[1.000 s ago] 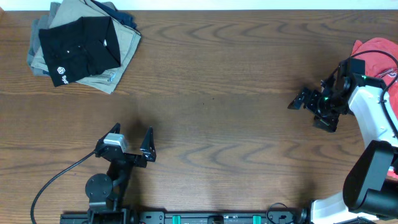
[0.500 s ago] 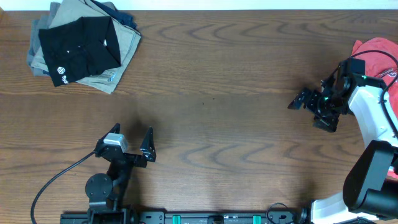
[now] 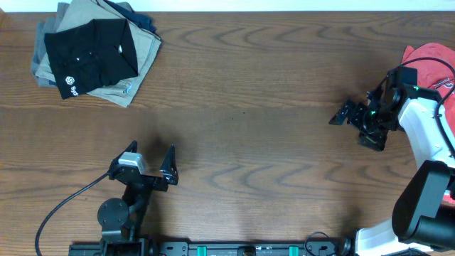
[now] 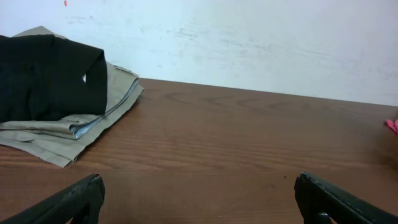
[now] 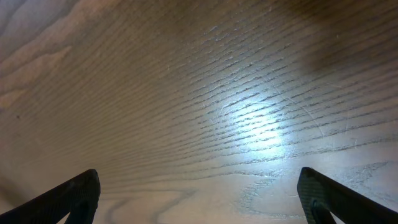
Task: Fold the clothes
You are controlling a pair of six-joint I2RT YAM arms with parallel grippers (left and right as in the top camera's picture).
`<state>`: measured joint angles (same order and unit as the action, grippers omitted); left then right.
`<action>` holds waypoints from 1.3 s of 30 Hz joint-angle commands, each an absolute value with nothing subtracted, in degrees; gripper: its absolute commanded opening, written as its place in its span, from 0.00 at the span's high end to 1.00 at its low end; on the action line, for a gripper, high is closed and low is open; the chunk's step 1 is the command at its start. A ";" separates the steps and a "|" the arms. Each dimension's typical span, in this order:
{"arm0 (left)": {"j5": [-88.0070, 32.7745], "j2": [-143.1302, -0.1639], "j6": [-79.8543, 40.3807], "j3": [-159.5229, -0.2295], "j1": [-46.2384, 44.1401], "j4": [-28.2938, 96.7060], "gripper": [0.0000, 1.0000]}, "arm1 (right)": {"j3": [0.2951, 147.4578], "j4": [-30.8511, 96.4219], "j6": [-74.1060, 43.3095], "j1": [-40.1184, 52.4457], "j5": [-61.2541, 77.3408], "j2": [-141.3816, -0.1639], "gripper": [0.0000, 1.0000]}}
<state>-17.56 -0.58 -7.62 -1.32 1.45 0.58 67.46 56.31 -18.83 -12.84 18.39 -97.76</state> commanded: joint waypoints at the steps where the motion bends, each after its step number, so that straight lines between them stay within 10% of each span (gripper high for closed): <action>1: -17.28 -0.23 -7.31 -0.23 1.69 2.46 0.02 | 68.25 56.36 -18.15 -13.06 18.37 -96.64 0.01; 17: -17.28 -0.23 -7.31 -0.23 1.69 2.46 0.02 | 67.70 56.36 -18.15 -13.06 18.37 -92.29 0.01; 39: -17.28 -0.23 -7.31 -0.23 1.69 2.46 0.02 | 67.70 56.42 -18.15 -11.73 18.41 -33.74 0.01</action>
<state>-17.37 -0.58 -7.62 -1.32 1.45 0.62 67.57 56.25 -18.83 -12.60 18.39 -36.60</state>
